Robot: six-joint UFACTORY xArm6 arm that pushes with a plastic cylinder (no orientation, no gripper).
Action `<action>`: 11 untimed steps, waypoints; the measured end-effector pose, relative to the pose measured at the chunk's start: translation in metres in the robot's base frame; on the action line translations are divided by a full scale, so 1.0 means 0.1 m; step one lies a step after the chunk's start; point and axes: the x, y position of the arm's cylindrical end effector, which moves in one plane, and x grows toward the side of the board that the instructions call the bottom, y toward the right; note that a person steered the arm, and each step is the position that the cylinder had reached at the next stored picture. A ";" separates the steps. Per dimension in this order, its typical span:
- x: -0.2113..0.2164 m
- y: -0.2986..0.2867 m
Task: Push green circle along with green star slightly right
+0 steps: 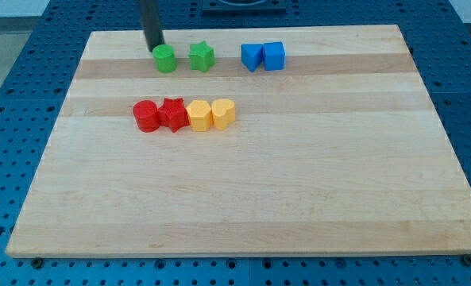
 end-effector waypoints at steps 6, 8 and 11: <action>0.36 0.13; 0.36 0.38; 0.33 0.68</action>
